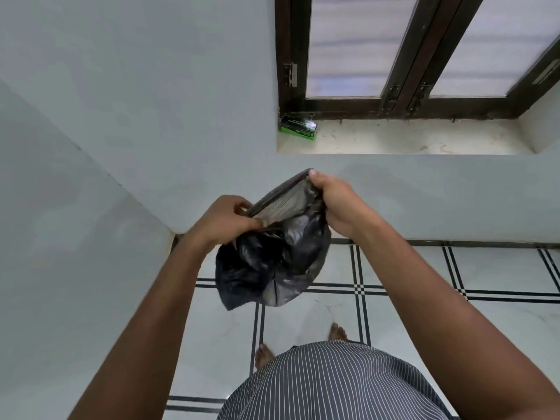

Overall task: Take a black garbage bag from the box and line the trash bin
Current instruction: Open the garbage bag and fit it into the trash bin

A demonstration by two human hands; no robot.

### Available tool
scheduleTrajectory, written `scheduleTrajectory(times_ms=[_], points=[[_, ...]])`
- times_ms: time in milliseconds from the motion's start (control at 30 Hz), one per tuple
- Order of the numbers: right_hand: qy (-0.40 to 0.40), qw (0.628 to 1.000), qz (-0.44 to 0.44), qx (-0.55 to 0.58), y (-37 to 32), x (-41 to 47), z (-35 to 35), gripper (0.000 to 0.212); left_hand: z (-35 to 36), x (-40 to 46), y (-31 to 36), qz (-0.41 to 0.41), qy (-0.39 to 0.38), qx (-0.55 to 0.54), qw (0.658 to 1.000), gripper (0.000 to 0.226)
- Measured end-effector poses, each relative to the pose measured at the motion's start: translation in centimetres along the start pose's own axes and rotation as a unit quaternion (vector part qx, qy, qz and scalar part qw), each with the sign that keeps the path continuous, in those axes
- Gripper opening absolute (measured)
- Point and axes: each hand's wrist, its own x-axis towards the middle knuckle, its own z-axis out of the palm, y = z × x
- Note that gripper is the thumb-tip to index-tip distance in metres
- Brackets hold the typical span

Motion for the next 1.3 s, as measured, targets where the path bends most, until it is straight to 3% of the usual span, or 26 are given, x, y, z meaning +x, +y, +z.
scheduleTrajectory(times_ms=[100,167,267,333,400,533,633,667,700,767,833,900,967,1033,1133,1200,1300], points=[[0.033,0.998,0.021,0.051,-0.9,0.0,-1.0,0.040,-0.9,0.5,-1.6,-0.033,0.062,0.132,0.989,0.013],[0.034,0.999,-0.004,0.028,-1.1,-0.1,-2.1,0.056,-1.6,0.4,-2.2,-0.046,0.121,0.128,0.983,0.013],[0.043,0.980,-0.107,-0.161,-0.7,-0.1,-4.0,0.074,-2.7,0.4,-2.1,-0.077,0.090,-0.111,0.987,0.024],[0.053,0.959,-0.145,-0.237,-0.2,0.4,-4.8,0.080,-3.4,0.0,-1.7,-0.094,0.004,-0.278,0.956,0.025],[0.115,0.940,-0.160,-0.278,0.0,0.7,-5.1,0.073,-3.7,-0.6,-1.2,-0.087,-0.049,-0.365,0.926,0.034],[0.241,0.876,-0.164,-0.385,0.1,1.1,-5.6,0.073,-3.4,-1.6,0.1,-0.056,-0.056,-0.467,0.881,0.025],[0.260,0.825,-0.136,-0.482,0.1,0.9,-4.9,0.070,-2.5,-1.8,0.9,-0.060,-0.054,-0.433,0.898,0.040],[0.245,0.823,-0.143,-0.491,0.0,0.7,-4.5,0.070,-2.2,-1.7,1.1,-0.057,-0.062,-0.412,0.907,0.045],[0.210,0.841,-0.163,-0.471,-0.1,0.3,-3.9,0.071,-1.7,-1.5,1.3,-0.051,-0.069,-0.393,0.916,0.046],[0.095,0.891,-0.208,-0.392,-0.5,-0.9,-2.5,0.095,-1.0,-1.3,1.7,-0.034,-0.081,-0.358,0.930,0.043],[0.001,0.885,-0.232,-0.403,-0.5,-1.8,-1.0,0.114,-0.4,-1.0,2.0,-0.023,-0.105,-0.349,0.931,0.050],[-0.043,0.841,-0.257,-0.473,-0.1,-1.9,0.1,0.104,-0.2,-0.8,2.2,-0.016,-0.129,-0.347,0.929,0.052],[-0.070,0.845,-0.270,-0.456,0.0,-1.5,0.6,0.063,-0.3,-0.9,2.5,-0.021,-0.142,-0.340,0.929,0.052],[-0.069,0.880,-0.267,-0.387,-0.1,-1.4,0.7,0.030,-0.4,-1.2,2.6,-0.009,-0.144,-0.333,0.932,0.050],[-0.036,0.921,-0.241,-0.305,-0.2,-1.3,0.2,0.036,-0.6,-1.4,2.1,0.018,-0.114,-0.295,0.948,0.055],[-0.006,0.959,-0.205,-0.198,-0.2,-1.0,-0.1,0.044,-1.0,-1.7,2.0,0.003,-0.113,-0.208,0.972,0.049],[0.124,0.974,-0.160,-0.101,-0.5,-0.2,-1.0,0.044,-1.6,-1.4,0.8,-0.042,-0.090,-0.039,0.994,0.029]])
